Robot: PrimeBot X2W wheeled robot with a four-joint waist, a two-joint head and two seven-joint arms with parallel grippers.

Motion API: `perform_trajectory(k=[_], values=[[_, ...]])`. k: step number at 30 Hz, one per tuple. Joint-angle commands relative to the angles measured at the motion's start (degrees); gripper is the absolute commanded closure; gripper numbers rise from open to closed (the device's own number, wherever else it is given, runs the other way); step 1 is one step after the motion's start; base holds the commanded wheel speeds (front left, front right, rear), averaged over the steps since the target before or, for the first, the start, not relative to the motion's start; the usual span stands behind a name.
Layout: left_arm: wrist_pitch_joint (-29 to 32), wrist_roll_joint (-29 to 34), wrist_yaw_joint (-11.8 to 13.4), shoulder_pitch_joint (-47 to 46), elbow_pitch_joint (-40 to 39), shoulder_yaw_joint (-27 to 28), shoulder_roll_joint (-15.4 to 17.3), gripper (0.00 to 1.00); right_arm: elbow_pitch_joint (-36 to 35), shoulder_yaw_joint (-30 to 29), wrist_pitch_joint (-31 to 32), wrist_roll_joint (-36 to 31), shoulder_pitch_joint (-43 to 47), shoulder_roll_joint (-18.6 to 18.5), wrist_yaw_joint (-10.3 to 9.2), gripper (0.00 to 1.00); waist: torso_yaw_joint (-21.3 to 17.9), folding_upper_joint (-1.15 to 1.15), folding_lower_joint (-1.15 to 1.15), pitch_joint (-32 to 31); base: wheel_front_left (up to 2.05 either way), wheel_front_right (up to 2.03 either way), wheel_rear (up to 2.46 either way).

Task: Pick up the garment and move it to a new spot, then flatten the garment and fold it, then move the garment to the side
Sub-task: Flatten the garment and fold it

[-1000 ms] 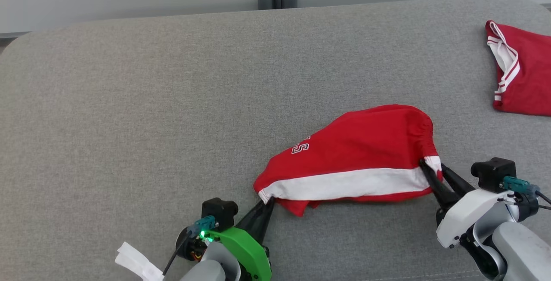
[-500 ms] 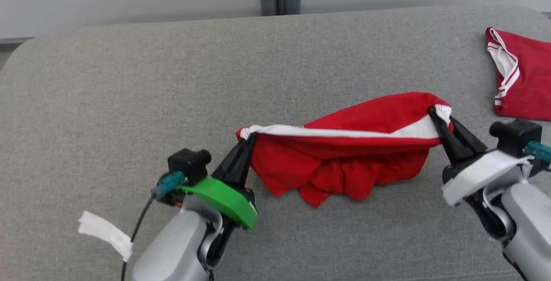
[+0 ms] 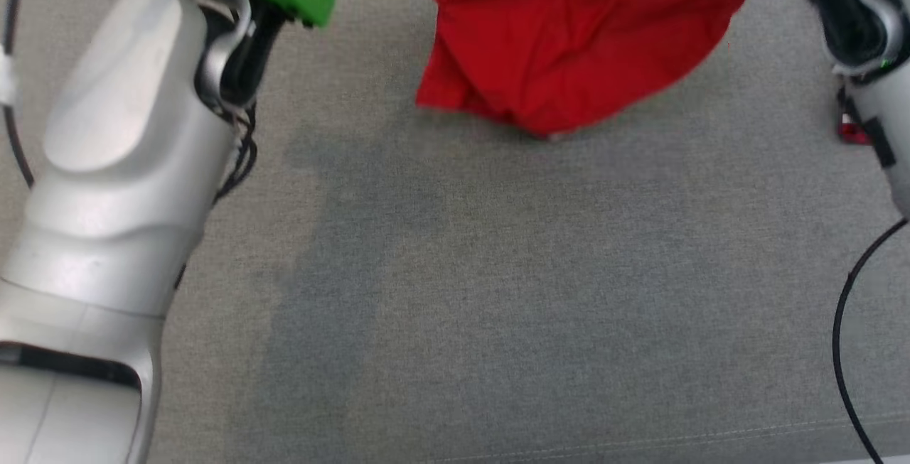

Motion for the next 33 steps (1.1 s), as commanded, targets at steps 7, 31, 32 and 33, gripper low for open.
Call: perform_trajectory(k=[7,31,32,33], values=[[-2.43,-0.57,-0.24,-16.51,7.39,0.99,0.43,1.00,7.28,1.84,-1.05,1.16,-17.55,1.39,-0.08,1.00,-0.47,0.00,0.00,8.77,0.00,0.00,0.00],[-8.66,3.88,3.68,32.05,-11.18,4.39,-1.03,1.00,-5.63,16.11,-12.69,11.37,21.97,-8.81,-0.09,1.00,0.40,0.00,0.00,2.66,0.00,0.00,0.00],[-8.66,4.57,4.02,34.95,-12.53,4.86,-1.24,1.00,-6.70,15.33,-12.74,11.16,24.61,-8.86,-0.09,1.00,0.34,0.00,0.00,2.02,0.00,0.00,0.00],[-8.65,5.02,4.09,37.20,-13.30,4.86,-1.34,1.00,-7.55,14.84,-12.73,10.76,26.70,-8.78,-0.09,1.00,0.26,0.00,0.00,1.47,0.00,0.00,0.00]])
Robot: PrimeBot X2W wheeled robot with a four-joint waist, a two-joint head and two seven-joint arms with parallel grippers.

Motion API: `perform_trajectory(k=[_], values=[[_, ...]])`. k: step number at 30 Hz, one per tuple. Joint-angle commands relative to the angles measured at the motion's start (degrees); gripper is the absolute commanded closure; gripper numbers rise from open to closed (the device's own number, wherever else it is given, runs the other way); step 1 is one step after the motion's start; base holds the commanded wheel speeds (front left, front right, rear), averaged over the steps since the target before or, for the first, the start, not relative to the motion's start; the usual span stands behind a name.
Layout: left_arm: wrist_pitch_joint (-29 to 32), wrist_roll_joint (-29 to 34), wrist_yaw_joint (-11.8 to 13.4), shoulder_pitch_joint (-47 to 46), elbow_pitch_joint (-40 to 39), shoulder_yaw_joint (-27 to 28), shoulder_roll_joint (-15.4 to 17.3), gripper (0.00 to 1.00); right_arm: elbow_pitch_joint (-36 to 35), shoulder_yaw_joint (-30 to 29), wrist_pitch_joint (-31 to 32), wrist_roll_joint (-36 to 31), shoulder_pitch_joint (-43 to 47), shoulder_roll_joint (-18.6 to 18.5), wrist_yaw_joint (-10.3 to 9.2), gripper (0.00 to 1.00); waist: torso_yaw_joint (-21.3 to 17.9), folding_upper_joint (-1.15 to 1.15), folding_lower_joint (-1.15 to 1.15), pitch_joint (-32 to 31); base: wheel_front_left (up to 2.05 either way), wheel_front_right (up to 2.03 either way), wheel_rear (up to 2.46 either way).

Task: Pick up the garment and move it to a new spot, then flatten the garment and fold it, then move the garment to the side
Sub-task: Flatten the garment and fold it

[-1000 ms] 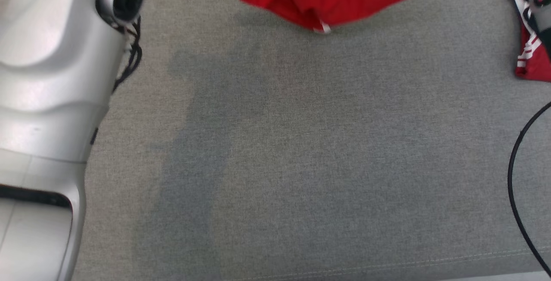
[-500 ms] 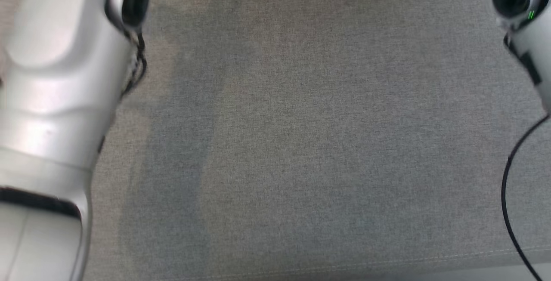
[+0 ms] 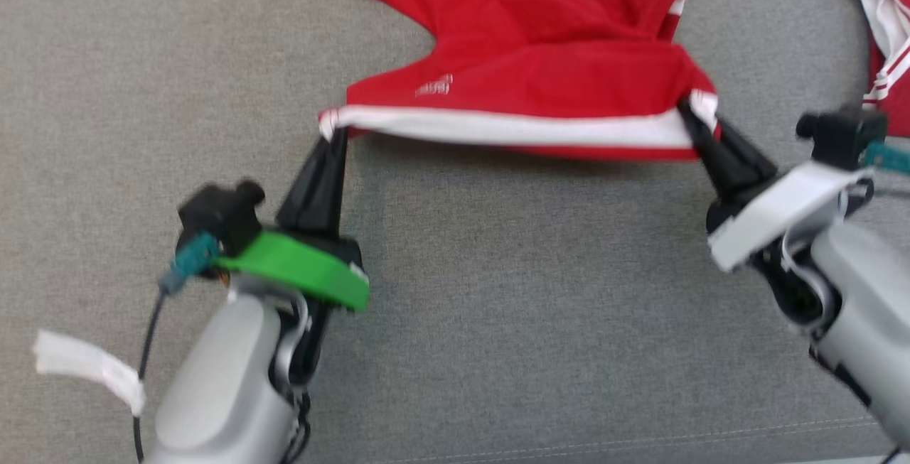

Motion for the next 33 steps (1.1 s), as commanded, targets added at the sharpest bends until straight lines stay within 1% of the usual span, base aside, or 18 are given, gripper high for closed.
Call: perform_trajectory(k=[1,7,10,14,19,22,27,33], values=[[-0.27,0.97,0.49,3.19,-1.11,0.43,0.11,1.00,-1.12,-0.86,-0.26,-1.09,3.49,-0.24,-0.10,1.00,-0.30,0.00,0.00,-2.42,0.00,0.00,0.00],[-0.23,2.18,1.03,14.31,-3.54,1.05,0.50,1.00,-4.97,-4.22,-0.25,-3.75,15.78,1.03,-0.10,1.00,-0.83,0.00,0.00,-6.07,0.00,0.00,0.00],[-0.23,1.77,0.91,18.62,-4.07,1.63,0.27,1.00,-6.39,-5.41,-0.25,-5.65,21.32,1.98,-0.10,1.00,-1.15,0.00,0.00,-7.84,0.00,0.00,0.00],[-0.24,1.97,1.00,23.15,-4.83,2.26,0.45,1.00,-8.50,-7.44,-0.26,-7.33,27.64,2.95,-0.11,1.00,-1.20,0.00,0.00,-9.30,0.00,0.00,0.00],[-0.24,2.23,0.91,26.24,-5.93,2.93,1.02,1.00,-11.37,-10.74,0.30,-8.69,33.74,4.66,-0.11,1.00,-1.33,0.00,0.00,-10.43,0.00,0.00,0.00],[-0.09,2.44,0.81,25.52,-6.12,2.79,1.50,1.00,-12.74,-12.60,1.06,-9.80,35.13,5.71,-0.11,1.00,-1.59,0.00,0.00,-10.76,0.00,0.00,0.00],[1.84,3.84,-0.38,19.70,-5.86,2.35,3.53,1.00,-15.18,-15.95,2.13,-11.86,33.50,7.61,-0.11,1.00,-2.26,0.00,0.00,-10.23,0.00,0.00,0.00],[6.88,6.52,-1.99,7.42,-4.89,0.28,6.36,1.00,-16.38,-19.25,3.33,-13.37,28.81,9.58,-0.11,1.00,-4.04,0.00,0.00,-6.92,0.00,0.00,0.00]])
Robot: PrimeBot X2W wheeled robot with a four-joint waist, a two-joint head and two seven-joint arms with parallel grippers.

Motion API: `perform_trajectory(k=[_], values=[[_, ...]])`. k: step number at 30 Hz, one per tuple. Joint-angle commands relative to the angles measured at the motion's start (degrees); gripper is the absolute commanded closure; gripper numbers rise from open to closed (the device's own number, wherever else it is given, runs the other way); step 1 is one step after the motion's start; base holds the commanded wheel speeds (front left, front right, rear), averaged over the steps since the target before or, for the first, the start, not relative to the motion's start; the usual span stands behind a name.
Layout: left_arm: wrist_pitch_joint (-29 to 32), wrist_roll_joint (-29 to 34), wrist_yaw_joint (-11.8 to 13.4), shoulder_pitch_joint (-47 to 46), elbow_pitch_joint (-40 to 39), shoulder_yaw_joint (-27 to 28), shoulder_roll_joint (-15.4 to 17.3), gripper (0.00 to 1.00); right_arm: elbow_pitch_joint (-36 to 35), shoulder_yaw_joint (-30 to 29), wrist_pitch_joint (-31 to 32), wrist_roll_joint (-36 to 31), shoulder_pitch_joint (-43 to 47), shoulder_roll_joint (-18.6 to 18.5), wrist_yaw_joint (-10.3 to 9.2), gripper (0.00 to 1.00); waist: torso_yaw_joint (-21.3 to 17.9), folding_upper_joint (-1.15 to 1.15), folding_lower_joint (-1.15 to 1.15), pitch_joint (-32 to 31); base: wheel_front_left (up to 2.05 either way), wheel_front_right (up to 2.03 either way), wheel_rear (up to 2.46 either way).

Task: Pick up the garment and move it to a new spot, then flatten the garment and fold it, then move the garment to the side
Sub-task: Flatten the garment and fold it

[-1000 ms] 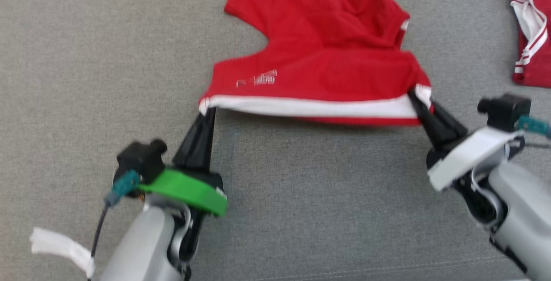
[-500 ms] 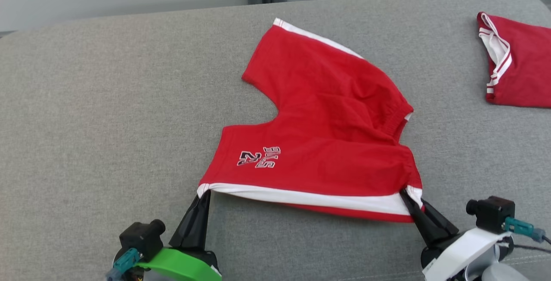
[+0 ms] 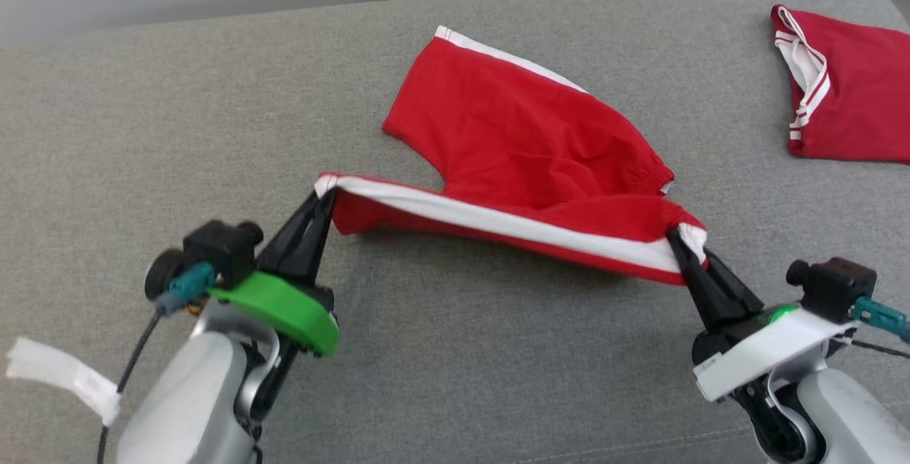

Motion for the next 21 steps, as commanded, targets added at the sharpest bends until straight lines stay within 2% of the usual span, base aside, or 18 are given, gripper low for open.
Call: perform_trajectory(k=[1,11,15,21], values=[[0.96,0.27,-0.46,-3.99,0.52,-0.24,0.62,1.00,-0.01,-1.00,0.18,-0.59,-1.91,0.27,-0.12,1.00,-1.51,0.00,0.00,2.58,0.00,0.00,0.00],[8.05,0.84,-1.96,-27.30,9.39,-6.17,4.57,1.00,4.85,-2.01,-0.47,-4.48,-15.14,5.30,-0.11,1.00,-7.52,0.00,0.00,12.36,0.00,0.00,0.00],[8.83,-0.79,-1.98,-35.34,14.79,-9.49,5.61,1.00,7.66,-2.57,-1.54,-6.39,-20.36,7.46,-0.11,1.00,-9.24,0.00,0.00,16.02,0.00,0.00,0.00],[6.88,-3.36,-1.97,-44.49,23.40,-14.55,4.93,1.00,11.98,-3.63,-2.64,-8.17,-25.83,9.94,-0.12,1.00,-10.32,0.00,0.00,19.20,0.00,0.00,0.00]])
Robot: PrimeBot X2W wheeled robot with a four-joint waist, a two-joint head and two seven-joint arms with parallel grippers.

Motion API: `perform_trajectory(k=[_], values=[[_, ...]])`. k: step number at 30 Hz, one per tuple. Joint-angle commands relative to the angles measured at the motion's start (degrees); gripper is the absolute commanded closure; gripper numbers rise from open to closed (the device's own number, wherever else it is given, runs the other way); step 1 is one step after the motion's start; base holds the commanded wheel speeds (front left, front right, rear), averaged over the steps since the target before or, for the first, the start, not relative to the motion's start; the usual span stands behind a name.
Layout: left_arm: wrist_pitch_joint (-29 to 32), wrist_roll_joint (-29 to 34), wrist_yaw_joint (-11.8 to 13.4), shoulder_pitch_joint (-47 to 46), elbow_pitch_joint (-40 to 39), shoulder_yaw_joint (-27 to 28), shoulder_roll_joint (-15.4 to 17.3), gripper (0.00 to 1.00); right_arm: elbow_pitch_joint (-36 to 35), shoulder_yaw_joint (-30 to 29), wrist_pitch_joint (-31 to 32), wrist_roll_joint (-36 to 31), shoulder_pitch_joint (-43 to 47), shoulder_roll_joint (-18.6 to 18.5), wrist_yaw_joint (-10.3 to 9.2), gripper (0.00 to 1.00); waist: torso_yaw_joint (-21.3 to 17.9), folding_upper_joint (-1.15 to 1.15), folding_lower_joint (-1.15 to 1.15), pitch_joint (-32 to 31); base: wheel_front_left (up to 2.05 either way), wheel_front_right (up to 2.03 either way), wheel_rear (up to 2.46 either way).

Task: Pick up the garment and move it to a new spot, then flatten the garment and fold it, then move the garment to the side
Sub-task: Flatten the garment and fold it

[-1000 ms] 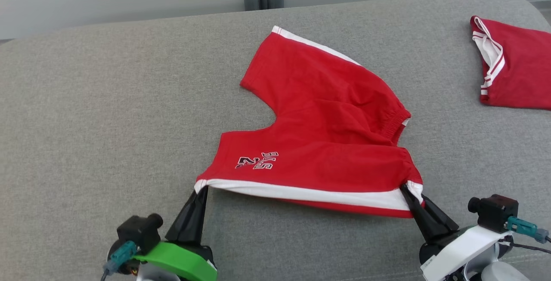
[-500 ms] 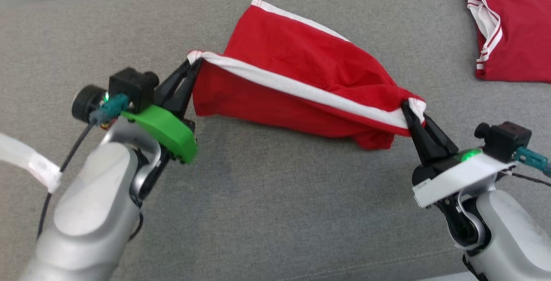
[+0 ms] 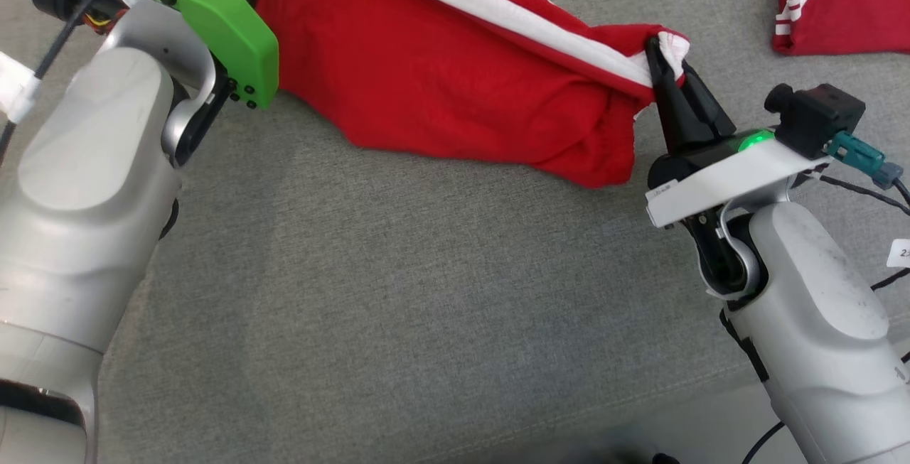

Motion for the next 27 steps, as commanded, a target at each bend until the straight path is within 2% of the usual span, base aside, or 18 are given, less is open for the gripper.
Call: perform_trajectory(k=[1,8,9,10,11,12,13,19,27], values=[[-0.95,-1.21,0.02,-2.23,1.84,-0.50,0.15,1.00,0.83,-0.82,-0.51,-0.77,-1.54,0.53,-0.12,1.00,-2.85,0.00,0.00,3.59,0.00,0.00,0.00],[-3.39,-4.42,0.03,-7.96,8.96,-6.84,-1.69,1.00,3.20,-2.25,-0.93,-2.25,-4.13,2.49,-0.11,1.00,-3.48,0.00,0.00,4.97,0.00,0.00,0.00],[-3.86,-4.94,0.03,-8.50,10.14,-7.65,-1.75,1.00,3.25,-2.06,-0.91,-2.37,-4.30,2.76,-0.11,0.76,-3.62,0.00,0.00,5.02,0.00,0.00,0.00],[-4.28,-5.42,0.03,-8.89,10.92,-8.26,-1.87,1.00,3.11,-1.84,-0.96,-2.42,-4.36,2.98,-0.11,0.14,-3.73,0.00,0.00,5.03,0.00,0.00,0.00],[-5.25,-5.73,0.03,-9.49,11.89,-8.76,-1.87,0.98,2.90,-1.71,-0.99,-2.24,-4.23,3.16,-0.11,0.00,-3.81,0.00,0.00,4.98,0.00,0.00,0.00],[-6.15,-6.01,0.03,-9.96,12.64,-9.21,-1.89,0.21,2.59,-1.72,-1.05,-2.24,-4.09,3.07,-0.11,0.00,-3.83,0.00,0.00,4.88,0.00,0.00,0.00],[-7.00,-6.34,0.03,-10.21,13.45,-9.75,-2.08,0.00,2.02,-1.77,-1.12,-2.31,-3.77,2.94,-0.11,0.00,-3.77,0.00,0.00,4.64,0.00,0.00,0.00],[-10.76,-9.01,0.02,-10.98,16.09,-11.90,-1.89,0.00,-3.52,-3.15,-1.23,-2.87,1.07,1.18,-0.11,0.00,-2.99,0.00,0.00,2.34,0.00,0.00,0.00],[-12.10,-12.91,0.02,-9.07,16.88,-15.06,0.71,0.00,-14.35,-8.16,-1.19,-6.27,12.09,0.54,-0.11,0.00,-2.70,0.00,0.00,-0.46,0.00,0.00,0.00]])
